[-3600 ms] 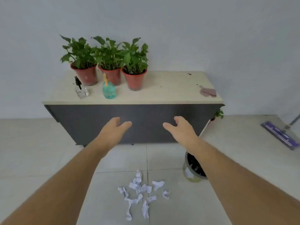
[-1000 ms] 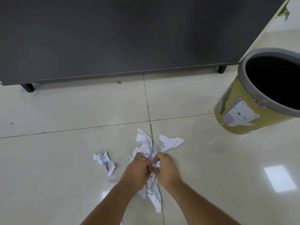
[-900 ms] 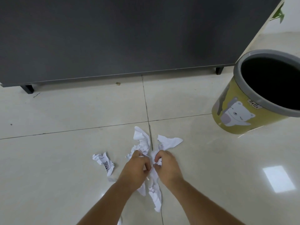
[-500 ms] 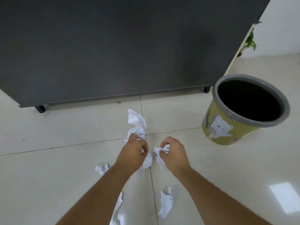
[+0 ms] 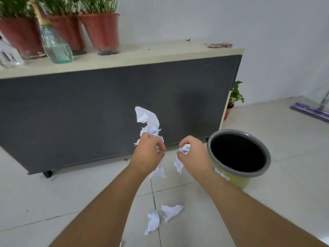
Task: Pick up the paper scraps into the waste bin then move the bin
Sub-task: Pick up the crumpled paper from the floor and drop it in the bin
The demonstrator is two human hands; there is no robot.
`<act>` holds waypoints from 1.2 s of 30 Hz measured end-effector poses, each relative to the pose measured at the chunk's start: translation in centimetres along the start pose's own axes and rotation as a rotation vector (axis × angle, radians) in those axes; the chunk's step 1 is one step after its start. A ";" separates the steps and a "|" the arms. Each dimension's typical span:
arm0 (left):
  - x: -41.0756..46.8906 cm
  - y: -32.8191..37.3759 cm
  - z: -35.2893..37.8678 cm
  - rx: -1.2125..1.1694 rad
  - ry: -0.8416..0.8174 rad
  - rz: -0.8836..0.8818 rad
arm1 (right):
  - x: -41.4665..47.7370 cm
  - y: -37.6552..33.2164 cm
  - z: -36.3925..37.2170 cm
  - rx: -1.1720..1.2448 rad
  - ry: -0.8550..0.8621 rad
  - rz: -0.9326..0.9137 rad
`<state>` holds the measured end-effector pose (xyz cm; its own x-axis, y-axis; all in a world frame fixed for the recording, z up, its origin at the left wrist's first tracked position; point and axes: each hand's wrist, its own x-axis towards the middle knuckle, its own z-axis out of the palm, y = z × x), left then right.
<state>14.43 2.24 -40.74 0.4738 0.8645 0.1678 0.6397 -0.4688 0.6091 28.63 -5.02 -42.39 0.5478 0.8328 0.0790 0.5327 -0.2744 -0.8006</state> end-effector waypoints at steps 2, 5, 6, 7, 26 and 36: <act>0.5 1.1 -1.0 0.009 0.019 0.012 | 0.5 -1.1 -1.2 -0.001 0.014 -0.021; 0.9 2.1 -2.1 0.015 0.034 0.024 | 0.8 -2.5 -2.2 -0.015 0.037 -0.041; 0.9 2.3 -2.4 0.019 0.037 0.028 | 0.9 -2.8 -2.4 -0.015 0.042 -0.048; 0.9 2.5 -2.7 0.022 0.039 0.033 | 1.0 -3.1 -2.4 -0.014 0.048 -0.056; 6.8 12.4 8.1 -0.068 -0.091 0.179 | 4.9 4.5 -13.6 -0.076 0.239 0.057; 10.4 17.9 20.7 -0.117 -0.148 0.245 | 8.0 16.0 -17.2 -0.072 0.342 0.233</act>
<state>43.31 -0.91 -44.13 0.6936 0.6886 0.2115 0.4258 -0.6288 0.6506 52.64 -11.08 -44.36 0.8350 0.5405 0.1033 0.4066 -0.4796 -0.7776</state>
